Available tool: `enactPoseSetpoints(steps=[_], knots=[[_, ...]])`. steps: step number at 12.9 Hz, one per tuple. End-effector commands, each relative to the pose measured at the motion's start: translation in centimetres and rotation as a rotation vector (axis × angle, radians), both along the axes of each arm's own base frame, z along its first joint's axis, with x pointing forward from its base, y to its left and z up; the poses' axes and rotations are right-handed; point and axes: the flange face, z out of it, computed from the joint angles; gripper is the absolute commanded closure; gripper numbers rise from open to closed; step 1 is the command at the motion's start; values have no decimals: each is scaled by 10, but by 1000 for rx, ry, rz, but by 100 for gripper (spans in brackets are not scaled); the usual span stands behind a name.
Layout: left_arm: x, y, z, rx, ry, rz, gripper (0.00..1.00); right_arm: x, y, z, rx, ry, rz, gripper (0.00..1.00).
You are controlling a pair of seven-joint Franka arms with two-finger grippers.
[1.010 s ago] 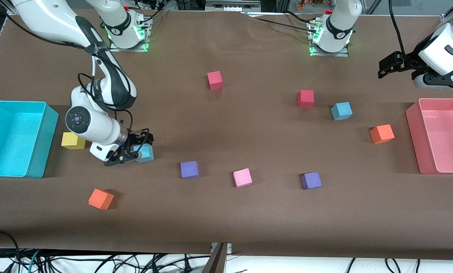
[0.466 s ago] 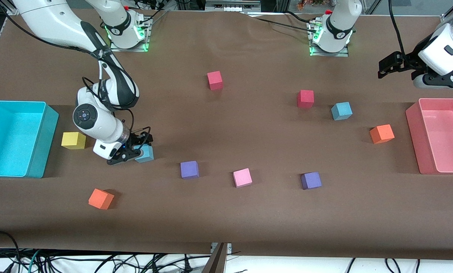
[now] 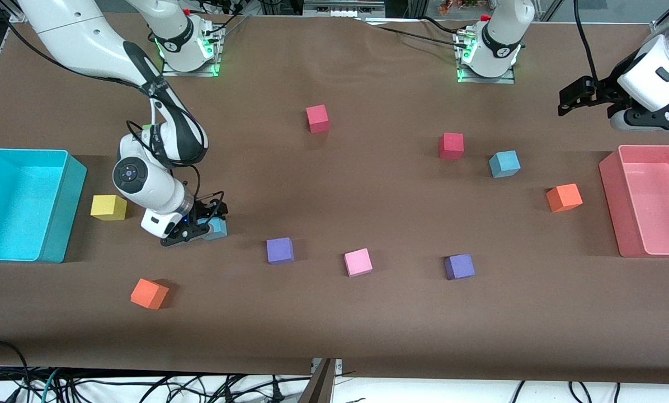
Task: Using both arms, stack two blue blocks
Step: 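Reach the right gripper down to the light blue cube near the yellow cube, then close the right gripper on the light blue cube and lift it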
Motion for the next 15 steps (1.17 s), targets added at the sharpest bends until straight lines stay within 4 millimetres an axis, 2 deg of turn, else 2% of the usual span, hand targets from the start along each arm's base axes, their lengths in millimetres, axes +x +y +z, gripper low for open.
enactPoseSetpoints(steps=[1, 2, 3, 4, 5, 6, 8, 11, 12, 13, 14, 15], knots=[[-7, 0, 3, -19, -2, 7, 0, 0, 6, -9, 8, -20, -17, 1], [-7, 0, 0, -18, 3, 7, 0, 0, 6, -8, 8, -23, -16, 2], [-7, 0, 1, -18, 1, 7, 0, 1, 5, -8, 7, -29, -17, 21], [-7, 0, 0, -18, 3, 7, 0, 3, 2, -8, 6, -41, -20, 56], [-7, 0, 0, -18, 4, 7, 0, 4, -2, -7, 2, -44, -22, 80], [-7, -1, 0, -18, 1, 5, 0, 6, -6, -3, -2, -52, -18, 85], [-7, 0, 0, -18, 4, 7, 0, 8, -8, 21, -14, -62, -22, 85], [-7, 0, 0, -18, 3, 7, 0, 8, -18, 88, -71, 12, -35, 85], [-6, 0, -1, -18, 4, 7, 0, 8, -18, 103, -87, 45, -39, 85], [-6, 0, -1, -18, 4, 7, 0, 7, -9, 117, -98, 78, -35, 85], [-6, 0, -2, -20, 6, 7, 0, 7, 9, 132, -94, 107, -86, 84], [-7, 0, -4, -19, 8, 12, 0, 4, 40, 152, -96, 126, -151, 84]])
